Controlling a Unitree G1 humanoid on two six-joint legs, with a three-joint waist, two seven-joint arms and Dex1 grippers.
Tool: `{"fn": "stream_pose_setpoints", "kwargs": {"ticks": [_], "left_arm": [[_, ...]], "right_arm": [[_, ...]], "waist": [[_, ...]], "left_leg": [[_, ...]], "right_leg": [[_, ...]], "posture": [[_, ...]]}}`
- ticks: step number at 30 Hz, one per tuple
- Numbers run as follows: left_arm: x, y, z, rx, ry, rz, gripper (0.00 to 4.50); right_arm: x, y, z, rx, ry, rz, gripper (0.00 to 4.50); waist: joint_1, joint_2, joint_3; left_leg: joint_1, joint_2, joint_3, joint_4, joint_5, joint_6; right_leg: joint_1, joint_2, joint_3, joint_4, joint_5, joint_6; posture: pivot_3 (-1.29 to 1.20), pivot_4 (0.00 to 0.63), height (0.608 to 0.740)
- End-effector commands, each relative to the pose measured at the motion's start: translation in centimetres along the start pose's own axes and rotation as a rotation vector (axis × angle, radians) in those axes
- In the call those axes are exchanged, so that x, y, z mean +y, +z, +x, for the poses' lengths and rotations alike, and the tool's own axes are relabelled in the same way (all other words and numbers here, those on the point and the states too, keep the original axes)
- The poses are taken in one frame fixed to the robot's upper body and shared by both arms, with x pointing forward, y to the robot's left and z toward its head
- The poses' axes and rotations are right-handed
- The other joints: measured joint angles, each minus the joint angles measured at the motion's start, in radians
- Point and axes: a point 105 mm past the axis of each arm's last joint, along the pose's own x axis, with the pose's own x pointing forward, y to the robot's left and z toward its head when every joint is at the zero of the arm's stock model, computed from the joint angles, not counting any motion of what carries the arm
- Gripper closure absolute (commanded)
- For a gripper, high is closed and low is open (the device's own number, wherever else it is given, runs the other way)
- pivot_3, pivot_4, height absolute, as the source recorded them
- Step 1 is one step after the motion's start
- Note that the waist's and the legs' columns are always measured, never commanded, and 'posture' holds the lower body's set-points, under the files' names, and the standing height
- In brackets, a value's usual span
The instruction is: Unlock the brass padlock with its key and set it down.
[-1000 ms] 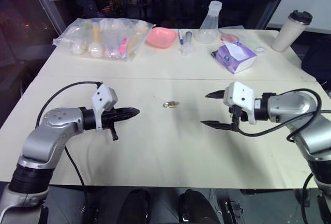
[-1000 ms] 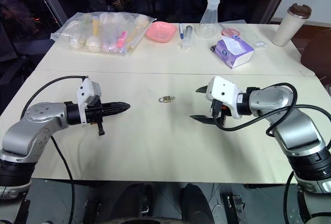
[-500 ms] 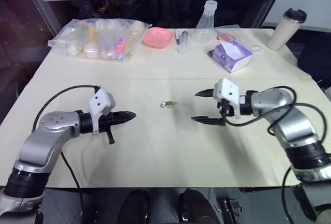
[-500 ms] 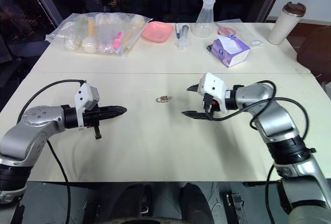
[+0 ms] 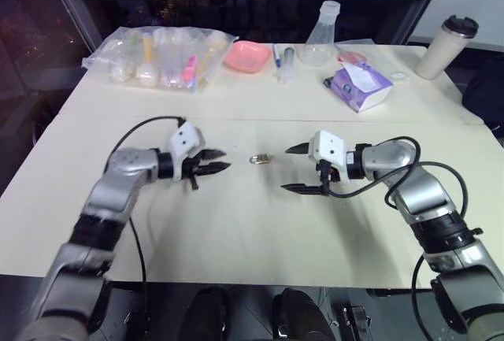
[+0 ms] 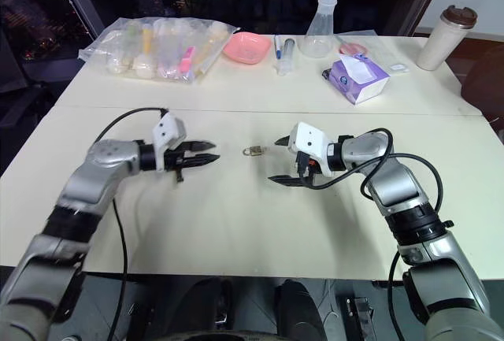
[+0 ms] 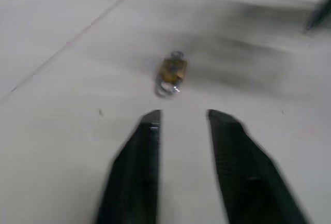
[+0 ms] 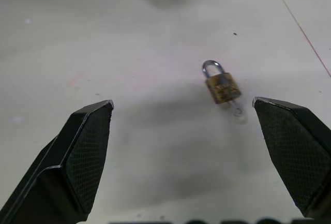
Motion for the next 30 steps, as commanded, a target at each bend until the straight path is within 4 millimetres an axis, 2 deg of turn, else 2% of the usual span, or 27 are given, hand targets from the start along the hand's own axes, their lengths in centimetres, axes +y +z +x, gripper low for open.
{"fn": "stream_pose_setpoints", "kwargs": {"ticks": [1,4,11,15,23,26,30], "left_arm": [[1.0,0.5,1.0,-0.023,-0.054,0.018,1.37],[1.2,0.5,2.6,-0.016,-0.114,0.018,0.04],[0.4,-0.9,5.9,0.089,-0.218,0.072,0.04],[-0.2,-1.3,7.8,0.126,-0.211,0.127,0.04],[-0.2,-1.8,9.0,0.154,-0.173,0.134,0.04],[-0.2,-2.5,9.0,0.180,-0.158,0.139,0.85],[-0.1,-3.1,8.8,0.201,-0.143,0.133,2.69]], "right_arm": [[-0.1,1.7,-1.0,-0.020,-0.066,-0.053,0.00],[0.4,2.1,-1.4,-0.024,-0.099,-0.044,0.00],[1.2,2.4,-2.3,-0.023,-0.166,-0.006,0.00],[2.2,2.1,-2.7,0.001,-0.188,0.020,0.00],[2.8,2.2,-3.0,0.015,-0.220,0.028,0.00],[2.9,2.4,-3.0,0.015,-0.227,0.026,0.00],[2.8,2.4,-2.9,0.016,-0.234,0.022,0.00]], "waist": [[-0.002,0.000,0.000],[-0.001,0.000,0.000],[0.003,0.000,0.000],[0.007,0.000,0.000],[0.006,0.000,0.000],[0.007,0.000,0.000],[0.005,-0.001,0.000]], "left_leg": [[0.000,0.000,0.000,0.000,0.000,0.000],[0.000,0.000,0.000,-0.001,0.000,0.000],[0.000,0.000,0.000,0.000,0.000,0.000],[-0.001,0.000,0.000,0.000,0.000,0.001],[-0.001,0.000,0.000,0.000,0.000,0.001],[-0.001,-0.001,0.000,0.000,0.000,0.001],[0.001,-0.001,0.000,0.001,0.000,0.001]], "right_leg": [[0.000,0.000,0.000,0.000,0.000,0.000],[-0.001,0.001,0.000,0.000,0.000,0.000],[-0.001,0.001,0.000,0.000,0.000,0.000],[-0.001,0.001,0.000,0.000,0.000,0.000],[-0.001,0.001,0.000,0.000,0.001,0.001],[0.000,0.001,0.000,0.000,0.001,0.001],[0.001,0.001,0.000,0.000,0.001,0.002]], "posture": [[0.00,0.150,0.715],[0.00,0.150,0.715],[0.00,0.150,0.715],[0.00,0.150,0.715],[0.00,0.150,0.715],[0.00,0.150,0.715],[0.00,0.150,0.715]]}}
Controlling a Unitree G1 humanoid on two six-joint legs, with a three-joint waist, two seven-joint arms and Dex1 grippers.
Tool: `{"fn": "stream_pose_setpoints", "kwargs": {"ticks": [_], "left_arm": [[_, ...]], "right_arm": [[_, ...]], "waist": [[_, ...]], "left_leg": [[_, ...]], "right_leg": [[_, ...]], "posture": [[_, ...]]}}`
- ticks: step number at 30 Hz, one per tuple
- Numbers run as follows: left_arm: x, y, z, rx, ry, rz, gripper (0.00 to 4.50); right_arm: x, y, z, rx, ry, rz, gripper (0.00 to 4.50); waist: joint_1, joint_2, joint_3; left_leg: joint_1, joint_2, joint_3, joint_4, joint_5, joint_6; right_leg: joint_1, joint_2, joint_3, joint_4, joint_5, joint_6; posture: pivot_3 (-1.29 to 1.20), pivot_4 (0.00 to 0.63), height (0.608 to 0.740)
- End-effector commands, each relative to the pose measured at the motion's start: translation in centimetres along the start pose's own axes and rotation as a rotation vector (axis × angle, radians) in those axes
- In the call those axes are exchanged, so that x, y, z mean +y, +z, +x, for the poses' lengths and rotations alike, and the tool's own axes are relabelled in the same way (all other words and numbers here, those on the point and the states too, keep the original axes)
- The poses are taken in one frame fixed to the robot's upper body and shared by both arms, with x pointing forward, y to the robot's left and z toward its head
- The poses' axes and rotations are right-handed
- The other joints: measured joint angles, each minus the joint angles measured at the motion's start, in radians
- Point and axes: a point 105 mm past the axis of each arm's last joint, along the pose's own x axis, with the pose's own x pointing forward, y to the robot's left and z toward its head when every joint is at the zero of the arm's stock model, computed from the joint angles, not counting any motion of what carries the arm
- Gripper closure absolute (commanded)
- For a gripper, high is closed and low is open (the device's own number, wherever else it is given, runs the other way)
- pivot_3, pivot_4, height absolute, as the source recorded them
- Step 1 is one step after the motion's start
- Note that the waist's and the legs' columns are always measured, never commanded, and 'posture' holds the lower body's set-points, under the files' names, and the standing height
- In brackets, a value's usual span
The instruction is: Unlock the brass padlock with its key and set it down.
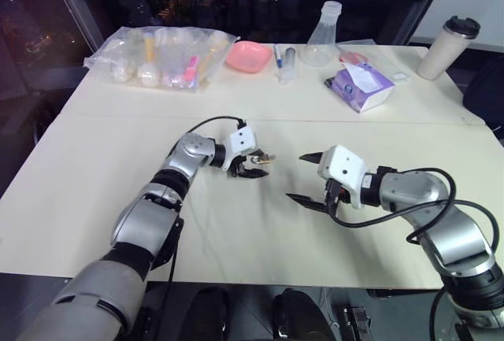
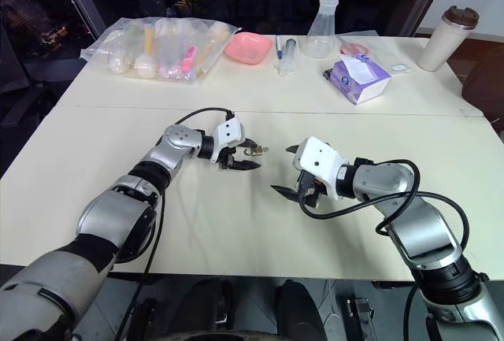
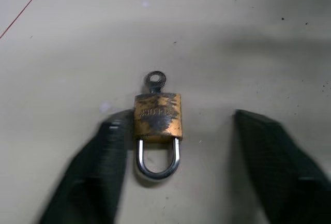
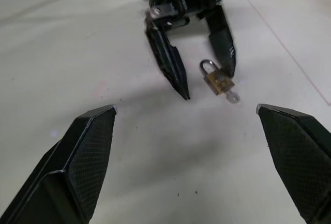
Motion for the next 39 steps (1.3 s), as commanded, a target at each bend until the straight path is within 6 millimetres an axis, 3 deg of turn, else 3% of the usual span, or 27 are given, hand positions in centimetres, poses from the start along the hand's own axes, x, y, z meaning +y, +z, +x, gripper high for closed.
{"fn": "stream_pose_setpoints", "kwargs": {"ticks": [1,3,8,13,16,18,21,26,37,39], "left_arm": [[0.3,-1.5,-0.4,0.069,0.036,-0.014,3.16],[0.5,-1.8,-0.5,0.073,0.062,-0.045,3.78],[0.2,-1.5,-0.7,0.039,0.034,-0.039,3.78],[0.5,3.3,-2.9,-0.164,-0.102,-0.017,3.78],[0.2,4.8,-4.2,-0.214,-0.166,-0.003,3.78],[0.0,5.5,-5.0,-0.225,-0.185,0.021,3.78],[-0.2,5.9,-5.7,-0.224,-0.178,0.033,3.78],[-0.6,6.2,-6.0,-0.239,-0.173,0.015,3.78],[-1.8,6.1,-6.3,-0.238,-0.199,0.006,3.78],[-1.9,6.1,-6.3,-0.236,-0.199,0.009,3.78]], "right_arm": [[-0.3,1.1,-0.4,-0.031,-0.021,-0.039,0.00],[-0.4,1.1,-0.3,-0.032,-0.017,-0.040,0.00],[-0.4,1.4,-0.3,-0.034,0.014,-0.057,0.00],[-1.7,3.0,0.5,-0.074,-0.047,-0.256,0.00],[-2.3,4.1,1.2,-0.137,-0.093,-0.322,0.00],[-1.6,4.4,1.5,-0.148,-0.062,-0.457,0.00],[-0.5,3.6,2.3,-0.116,-0.018,-0.652,0.00],[-1.1,3.4,3.5,-0.125,-0.056,-0.796,0.00],[-1.5,2.6,4.4,-0.118,-0.060,-0.886,0.00],[-1.6,2.5,4.4,-0.117,-0.061,-0.905,0.56]], "waist": [[0.000,0.000,0.000],[-0.001,0.000,0.000],[-0.002,0.000,0.000],[-0.014,0.000,0.000],[-0.020,0.000,0.000],[-0.022,0.000,0.000],[-0.024,0.000,0.000],[-0.023,0.000,0.000],[-0.024,0.000,0.000],[-0.023,0.000,0.000]], "left_leg": [[0.000,0.000,0.000,0.000,0.000,0.000],[0.001,0.000,0.000,0.000,0.000,0.000],[0.001,0.000,0.000,0.000,0.000,0.000],[-0.001,0.000,0.000,-0.001,0.000,0.000],[-0.003,0.000,0.000,-0.001,0.000,0.000],[-0.003,0.000,0.000,-0.001,0.000,0.000],[-0.003,0.000,0.000,-0.001,0.000,0.000],[-0.003,0.000,0.000,0.000,0.000,-0.001],[-0.002,0.001,0.000,0.000,0.002,-0.003],[-0.002,0.001,0.000,0.000,0.002,-0.003]], "right_leg": [[0.000,0.000,0.000,0.000,0.000,0.000],[0.000,0.000,0.000,0.000,0.000,0.000],[0.000,0.000,0.000,0.000,0.000,0.000],[-0.002,0.001,0.000,0.001,0.000,0.000],[-0.004,0.001,0.000,0.001,0.000,0.000],[-0.004,0.001,0.000,0.000,0.000,0.000],[-0.004,0.001,0.000,0.000,0.000,0.000],[-0.003,0.001,0.001,0.001,0.000,0.000],[-0.003,0.000,0.001,0.001,0.000,0.000],[-0.003,0.000,0.001,0.001,0.000,0.000]], "posture": [[0.00,0.150,0.715],[0.00,0.150,0.715],[0.00,0.150,0.715],[0.00,0.150,0.715],[0.00,0.150,0.715],[0.00,0.150,0.715],[0.00,0.150,0.715],[0.00,0.150,0.715],[0.00,0.150,0.715],[0.00,0.150,0.715]]}}
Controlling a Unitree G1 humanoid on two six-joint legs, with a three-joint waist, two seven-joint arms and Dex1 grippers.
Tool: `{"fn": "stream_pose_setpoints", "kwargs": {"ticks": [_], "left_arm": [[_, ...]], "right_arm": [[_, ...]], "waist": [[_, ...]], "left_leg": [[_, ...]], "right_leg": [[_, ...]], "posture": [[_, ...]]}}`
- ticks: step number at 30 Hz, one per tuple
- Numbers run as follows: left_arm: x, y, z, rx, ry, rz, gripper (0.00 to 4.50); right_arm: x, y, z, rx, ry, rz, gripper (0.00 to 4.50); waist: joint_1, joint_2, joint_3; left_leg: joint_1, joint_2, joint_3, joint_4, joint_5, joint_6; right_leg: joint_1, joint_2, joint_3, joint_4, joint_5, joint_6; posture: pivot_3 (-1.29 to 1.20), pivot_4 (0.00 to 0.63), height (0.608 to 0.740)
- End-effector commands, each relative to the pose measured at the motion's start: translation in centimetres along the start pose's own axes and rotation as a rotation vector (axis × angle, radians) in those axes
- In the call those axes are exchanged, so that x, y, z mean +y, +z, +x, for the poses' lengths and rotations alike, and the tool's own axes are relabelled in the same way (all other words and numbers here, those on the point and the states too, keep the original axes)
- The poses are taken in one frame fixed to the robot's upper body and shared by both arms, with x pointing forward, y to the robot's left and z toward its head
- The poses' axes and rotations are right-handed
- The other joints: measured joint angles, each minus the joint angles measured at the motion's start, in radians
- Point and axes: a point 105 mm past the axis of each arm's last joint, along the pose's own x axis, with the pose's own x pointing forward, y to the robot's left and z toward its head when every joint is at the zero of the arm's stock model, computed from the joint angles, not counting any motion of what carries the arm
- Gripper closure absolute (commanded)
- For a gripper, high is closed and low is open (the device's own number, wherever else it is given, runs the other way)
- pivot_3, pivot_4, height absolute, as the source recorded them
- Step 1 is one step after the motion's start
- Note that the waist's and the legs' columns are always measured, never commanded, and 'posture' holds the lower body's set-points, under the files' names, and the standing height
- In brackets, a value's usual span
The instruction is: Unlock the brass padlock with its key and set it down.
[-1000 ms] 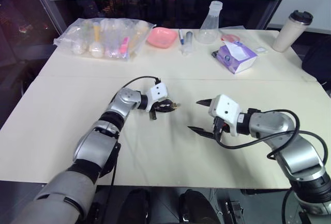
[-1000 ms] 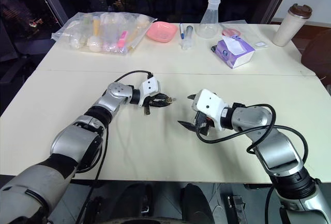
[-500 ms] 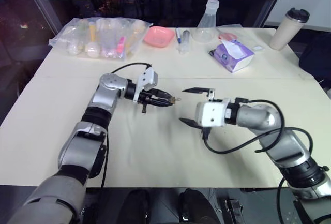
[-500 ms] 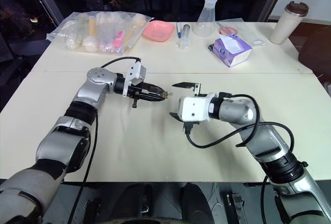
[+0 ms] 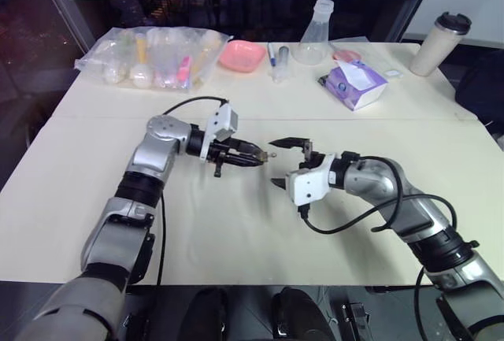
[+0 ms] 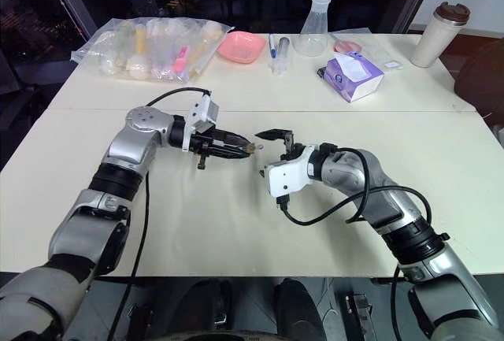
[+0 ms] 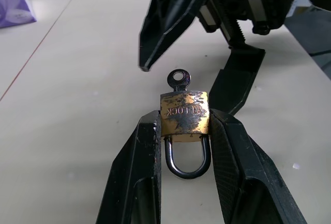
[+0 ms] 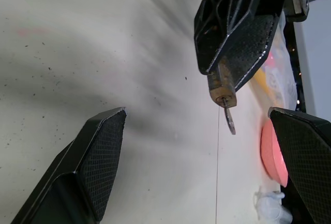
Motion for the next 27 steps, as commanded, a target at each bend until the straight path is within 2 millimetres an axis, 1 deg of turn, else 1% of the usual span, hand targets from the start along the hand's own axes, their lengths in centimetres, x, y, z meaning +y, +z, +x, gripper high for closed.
{"fn": "stream_pose_setpoints", "kwargs": {"ticks": [1,4,7,8,14,18,20,23,27], "left_arm": [[-0.1,0.9,0.0,-0.016,-0.001,0.038,3.78],[-0.2,0.7,0.1,-0.010,-0.002,0.040,3.78],[-0.2,0.6,0.1,-0.007,-0.001,0.043,3.78],[-0.1,0.6,0.1,-0.006,-0.001,0.043,3.78],[0.1,0.6,0.3,-0.002,0.007,0.062,3.78],[-0.1,1.3,0.8,-0.017,0.001,0.106,3.78],[-0.3,1.8,1.1,-0.016,0.004,0.183,3.78],[-0.4,2.0,1.4,-0.009,0.013,0.264,3.78],[-0.3,2.1,1.8,-0.002,0.056,0.407,3.78]], "right_arm": [[-1.4,0.5,-0.2,-0.020,-0.046,-0.058,0.91],[-1.5,0.5,-0.2,-0.020,-0.047,-0.067,2.42],[-1.6,0.6,-0.2,-0.026,-0.048,-0.068,4.15],[-1.6,0.7,-0.2,-0.027,-0.048,-0.068,4.47],[-1.5,0.9,-0.2,-0.030,-0.044,-0.058,4.47],[-1.2,0.7,-0.2,-0.026,-0.018,-0.008,4.47],[-1.1,0.8,-0.1,-0.038,0.006,0.042,4.47],[-0.8,0.8,-0.2,-0.039,0.050,0.077,4.47],[-0.8,1.5,-0.4,-0.072,0.098,0.216,4.47]], "waist": [[0.001,0.000,0.000],[0.001,0.000,0.000],[0.000,0.000,0.000],[0.000,0.000,0.000],[0.001,0.000,0.000],[0.001,0.000,0.000],[0.001,0.000,0.000],[0.001,0.000,0.000],[0.001,0.000,0.000]], "left_leg": [[0.000,0.000,0.000,0.000,0.000,0.000],[0.000,0.000,0.000,0.000,0.000,0.000],[0.000,0.000,0.000,0.000,0.000,0.000],[0.000,0.000,0.000,0.000,0.000,0.000],[0.000,0.000,0.000,0.000,0.000,0.000],[0.000,0.000,0.000,0.000,0.000,0.000],[0.000,0.000,0.000,0.000,0.000,0.000],[0.000,0.000,0.000,0.000,0.000,0.000],[0.000,0.000,0.000,0.000,0.000,0.000]], "right_leg": [[0.000,0.000,0.000,0.000,0.000,0.000],[0.000,0.000,0.000,0.000,0.000,0.000],[0.000,0.000,0.000,0.000,0.000,0.000],[0.000,0.000,0.000,0.000,0.000,0.000],[0.000,0.000,0.000,0.000,0.000,0.000],[0.000,0.000,0.000,0.000,0.000,0.000],[0.000,0.000,0.000,0.000,0.000,0.000],[0.000,0.000,0.000,0.000,0.000,0.000],[0.000,0.000,0.000,0.000,0.000,0.000]], "posture": [[0.00,0.150,0.715],[0.00,0.150,0.715],[0.00,0.150,0.715],[0.00,0.150,0.715],[0.00,0.150,0.715],[0.00,0.150,0.715],[0.00,0.150,0.715],[0.00,0.150,0.715],[0.00,0.150,0.715]]}}
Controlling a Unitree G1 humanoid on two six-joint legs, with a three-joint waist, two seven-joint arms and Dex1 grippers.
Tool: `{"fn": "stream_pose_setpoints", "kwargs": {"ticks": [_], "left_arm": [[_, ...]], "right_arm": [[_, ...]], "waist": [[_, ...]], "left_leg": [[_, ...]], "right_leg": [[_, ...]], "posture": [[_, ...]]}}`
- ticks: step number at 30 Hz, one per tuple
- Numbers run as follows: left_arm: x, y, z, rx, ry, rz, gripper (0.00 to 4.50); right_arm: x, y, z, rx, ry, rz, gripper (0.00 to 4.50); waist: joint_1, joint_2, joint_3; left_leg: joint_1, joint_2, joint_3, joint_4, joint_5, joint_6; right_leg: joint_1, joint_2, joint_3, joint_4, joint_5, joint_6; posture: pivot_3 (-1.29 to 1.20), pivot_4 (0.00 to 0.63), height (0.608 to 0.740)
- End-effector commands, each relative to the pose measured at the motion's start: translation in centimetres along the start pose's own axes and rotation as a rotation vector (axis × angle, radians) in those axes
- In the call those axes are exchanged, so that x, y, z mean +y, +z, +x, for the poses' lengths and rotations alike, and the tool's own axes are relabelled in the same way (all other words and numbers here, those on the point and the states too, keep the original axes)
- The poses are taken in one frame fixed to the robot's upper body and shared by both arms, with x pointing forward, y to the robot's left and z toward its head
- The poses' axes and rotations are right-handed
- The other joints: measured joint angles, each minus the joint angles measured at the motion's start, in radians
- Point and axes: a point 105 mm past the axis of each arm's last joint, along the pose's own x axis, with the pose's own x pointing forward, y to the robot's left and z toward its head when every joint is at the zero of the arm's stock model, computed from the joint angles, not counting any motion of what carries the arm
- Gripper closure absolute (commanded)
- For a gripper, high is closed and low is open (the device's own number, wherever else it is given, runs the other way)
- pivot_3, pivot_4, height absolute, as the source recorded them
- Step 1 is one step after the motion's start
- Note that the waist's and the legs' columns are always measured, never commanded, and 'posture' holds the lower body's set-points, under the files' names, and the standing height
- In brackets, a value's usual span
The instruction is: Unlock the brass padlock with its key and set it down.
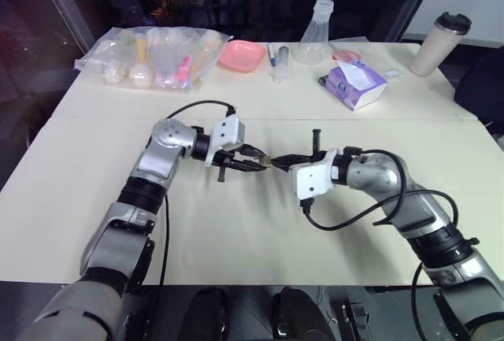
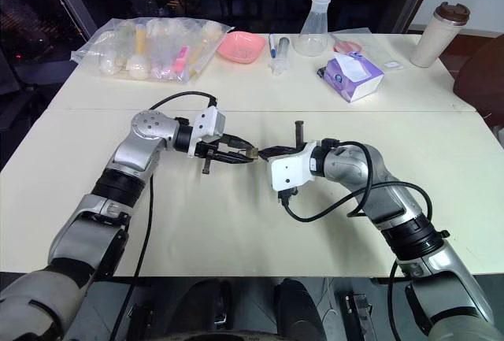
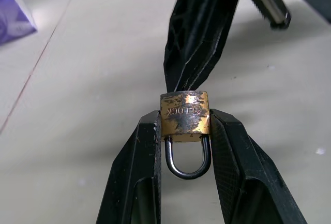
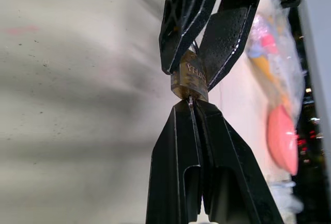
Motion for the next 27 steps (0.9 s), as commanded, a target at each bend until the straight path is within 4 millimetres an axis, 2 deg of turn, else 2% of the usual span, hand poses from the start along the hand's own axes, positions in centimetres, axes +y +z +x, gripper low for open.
{"fn": "stream_pose_setpoints", "kwargs": {"ticks": [1,5,9,10,14,18,21,27], "left_arm": [[0.6,2.2,0.5,-0.052,0.050,0.188,3.78],[0.3,2.4,0.6,-0.052,0.053,0.305,3.78],[0.3,2.4,0.6,-0.073,0.054,0.251,3.78],[0.4,2.5,0.6,-0.085,0.058,0.211,3.78],[1.1,2.8,-0.4,-0.151,0.034,-0.050,3.78],[1.0,3.0,-1.2,-0.168,-0.017,-0.190,3.78],[1.2,3.0,-1.4,-0.152,-0.018,-0.205,3.78],[1.4,3.6,-1.7,-0.166,-0.032,-0.223,3.78]], "right_arm": [[0.0,2.0,0.0,-0.082,0.055,0.088,4.47],[0.2,2.7,-0.2,-0.095,0.123,0.173,4.47],[-0.5,2.8,-0.1,-0.085,0.091,0.147,4.47],[-0.7,2.8,-0.1,-0.081,0.080,0.117,4.47],[-1.6,2.1,-0.4,-0.032,-0.033,-0.262,4.47],[-1.6,1.6,-0.6,-0.039,-0.080,-0.373,4.47],[-1.8,1.7,-0.8,-0.054,-0.119,-0.391,3.64],[-2.2,1.8,-0.8,-0.068,-0.164,-0.416,0.65]], "waist": [[0.000,0.000,0.000],[0.001,0.000,0.000],[0.000,0.000,0.000],[0.000,0.000,0.000],[0.000,0.000,0.000],[-0.002,0.000,0.000],[-0.002,0.000,0.000],[-0.001,0.000,0.000]], "left_leg": [[0.000,0.000,0.000,0.000,0.000,0.000],[0.000,0.000,0.000,0.000,-0.001,0.001],[0.000,0.000,0.000,0.000,-0.001,0.002],[0.000,0.000,0.000,0.000,-0.001,0.002],[0.000,-0.001,0.000,0.000,-0.001,0.002],[0.000,0.000,0.000,0.000,0.000,0.001],[0.000,0.000,0.000,0.000,0.000,-0.001],[0.000,0.000,0.000,0.000,0.003,-0.005]], "right_leg": [[0.000,0.000,0.000,0.000,0.000,0.000],[0.000,0.000,0.000,0.000,0.000,0.000],[0.000,0.000,0.000,0.000,0.000,0.000],[0.000,0.000,0.000,0.000,0.000,0.000],[0.000,0.000,0.000,0.000,0.000,0.000],[0.000,0.001,0.000,0.000,0.000,0.000],[0.000,0.001,0.000,0.000,0.000,0.000],[0.000,0.000,0.000,0.000,0.000,0.000]], "posture": [[0.00,0.150,0.715],[0.00,0.150,0.715],[0.00,0.150,0.715],[0.00,0.150,0.715],[0.00,0.150,0.715],[0.00,0.150,0.715],[0.00,0.150,0.715],[0.00,0.150,0.715]]}}
